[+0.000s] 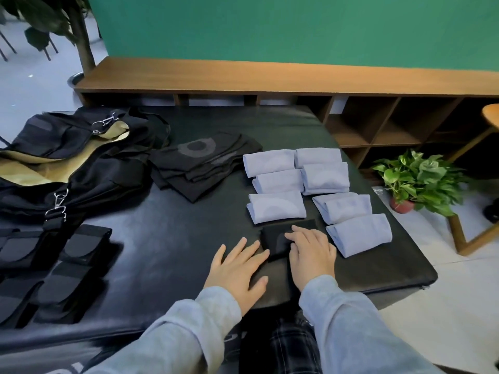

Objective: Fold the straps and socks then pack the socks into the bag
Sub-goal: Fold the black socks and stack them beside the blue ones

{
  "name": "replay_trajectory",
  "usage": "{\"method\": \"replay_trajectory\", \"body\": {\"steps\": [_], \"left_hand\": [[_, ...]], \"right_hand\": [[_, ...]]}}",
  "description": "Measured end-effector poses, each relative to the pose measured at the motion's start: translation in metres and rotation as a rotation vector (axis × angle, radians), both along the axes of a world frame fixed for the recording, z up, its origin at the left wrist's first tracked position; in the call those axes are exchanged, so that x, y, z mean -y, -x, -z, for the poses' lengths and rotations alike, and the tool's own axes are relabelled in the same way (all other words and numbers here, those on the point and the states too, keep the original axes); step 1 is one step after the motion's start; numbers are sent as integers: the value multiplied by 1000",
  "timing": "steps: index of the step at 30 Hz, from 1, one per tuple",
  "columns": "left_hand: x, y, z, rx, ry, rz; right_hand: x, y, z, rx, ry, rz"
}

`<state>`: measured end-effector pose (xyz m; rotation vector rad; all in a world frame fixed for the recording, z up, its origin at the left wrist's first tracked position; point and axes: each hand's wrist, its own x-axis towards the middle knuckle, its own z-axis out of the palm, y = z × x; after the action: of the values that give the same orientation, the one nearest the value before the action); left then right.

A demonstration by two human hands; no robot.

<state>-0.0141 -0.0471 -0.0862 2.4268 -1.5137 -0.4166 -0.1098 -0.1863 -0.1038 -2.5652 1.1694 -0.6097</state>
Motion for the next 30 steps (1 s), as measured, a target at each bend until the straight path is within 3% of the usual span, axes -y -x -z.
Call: {"method": "replay_trajectory", "body": {"steps": [4, 10, 18, 26, 30], "left_hand": [[7, -2, 2, 9, 11, -10], [31, -21, -3, -133, 35, -223], [70, -31, -9, -223, 10, -72], [90, -39, -3, -194, 10, -86], [96, -47, -4, -187, 3, -94]], "right_hand": [[9, -6, 4, 9, -16, -16], [14, -10, 2, -11, -115, 64], [14, -16, -11, -29, -158, 124], [20, -23, -12, -141, -173, -19], [22, -24, -9, -43, -171, -14]]}}
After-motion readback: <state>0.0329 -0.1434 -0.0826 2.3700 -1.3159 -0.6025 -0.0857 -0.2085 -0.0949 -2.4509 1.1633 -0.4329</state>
